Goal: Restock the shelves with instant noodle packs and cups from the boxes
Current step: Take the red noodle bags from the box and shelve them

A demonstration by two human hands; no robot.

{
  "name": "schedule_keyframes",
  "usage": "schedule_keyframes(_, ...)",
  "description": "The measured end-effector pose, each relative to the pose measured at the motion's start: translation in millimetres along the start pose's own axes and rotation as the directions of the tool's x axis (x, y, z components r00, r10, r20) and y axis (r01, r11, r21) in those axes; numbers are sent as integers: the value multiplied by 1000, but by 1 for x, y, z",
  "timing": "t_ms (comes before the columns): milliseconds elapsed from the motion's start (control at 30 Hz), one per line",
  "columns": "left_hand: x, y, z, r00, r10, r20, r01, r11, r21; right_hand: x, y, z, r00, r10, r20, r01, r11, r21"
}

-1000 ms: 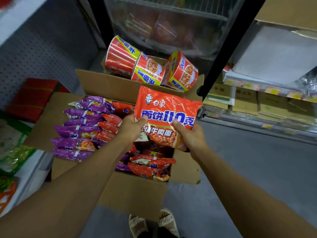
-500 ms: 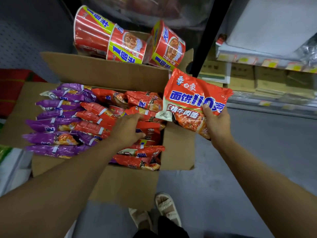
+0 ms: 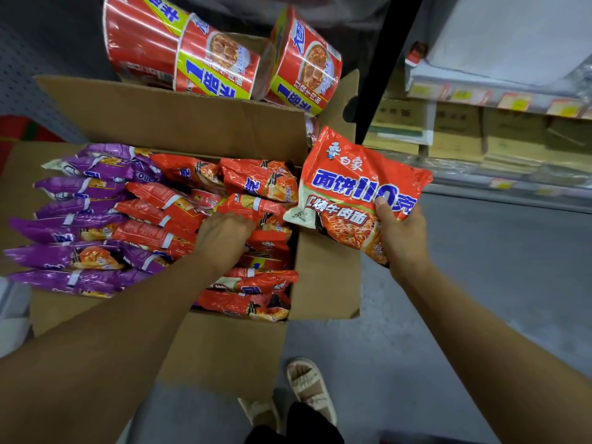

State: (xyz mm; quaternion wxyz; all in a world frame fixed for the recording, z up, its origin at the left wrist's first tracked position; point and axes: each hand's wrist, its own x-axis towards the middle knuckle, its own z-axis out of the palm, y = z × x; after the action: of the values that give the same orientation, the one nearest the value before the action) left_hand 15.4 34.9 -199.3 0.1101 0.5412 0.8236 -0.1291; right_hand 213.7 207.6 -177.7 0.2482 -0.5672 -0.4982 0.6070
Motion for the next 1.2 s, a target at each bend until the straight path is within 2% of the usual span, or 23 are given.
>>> schedule_keyframes(133,2,0,-3,1000,-5,-9,4,999,-47,0,0,6,1000,2,24,-2,1000,-1)
schedule_keyframes(467,-26,-12,-64,996,-93,-8,85,931,-355,-17,-43,6,999,2,48,-6,997,71)
schedule_keyframes(567,-44,-25,-88,983,-186,11,164,840,-517,-30,-72,4,996,-23,81,15,995,96)
schedule_keyframes(633,-56,-36,-103,963,-270,19,208,693,-691,-37,-90,5,992,-46,117,34,994,102)
schedule_keyframes(700,-71,-43,-122,926,-376,33,237,512,-826,-47,-109,8,983,-71,167,55,994,98)
schedule_keyframes(800,-94,-53,-147,864,-499,74,228,256,-939,-61,-133,18,964,-101,245,84,993,79)
schedule_keyframes(900,-118,-62,-170,778,-625,72,156,81,-985,-78,-156,33,939,-137,315,119,990,75)
schedule_keyframes(1033,-160,-71,-201,611,-791,29,52,4,-999,-105,-188,57,893,-201,404,186,980,76)
schedule_keyframes(1200,-224,-91,-233,452,-892,10,-68,-45,-997,-153,-233,86,803,-279,527,279,957,82)
